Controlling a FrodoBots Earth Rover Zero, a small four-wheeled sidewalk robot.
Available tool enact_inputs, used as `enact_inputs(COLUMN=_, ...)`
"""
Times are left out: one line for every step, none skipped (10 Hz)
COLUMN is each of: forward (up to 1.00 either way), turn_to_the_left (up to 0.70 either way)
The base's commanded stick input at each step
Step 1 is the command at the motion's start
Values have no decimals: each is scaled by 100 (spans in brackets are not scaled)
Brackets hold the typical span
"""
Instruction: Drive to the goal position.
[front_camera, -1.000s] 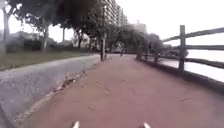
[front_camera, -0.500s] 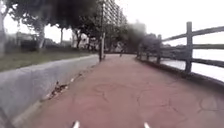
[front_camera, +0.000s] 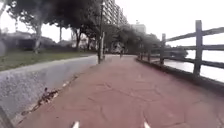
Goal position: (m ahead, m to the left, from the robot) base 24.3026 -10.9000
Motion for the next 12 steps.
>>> enact_inputs(forward=70, turn_to_the_left=-27)
enact_inputs(forward=70, turn_to_the_left=-27)
enact_inputs(forward=70, turn_to_the_left=-15)
enact_inputs(forward=70, turn_to_the_left=-3)
enact_inputs(forward=70, turn_to_the_left=0)
enact_inputs(forward=70, turn_to_the_left=0)
enact_inputs(forward=70, turn_to_the_left=0)
enact_inputs(forward=70, turn_to_the_left=0)
enact_inputs(forward=70, turn_to_the_left=0)
enact_inputs(forward=70, turn_to_the_left=0)
enact_inputs(forward=70, turn_to_the_left=0)
enact_inputs(forward=70, turn_to_the_left=0)
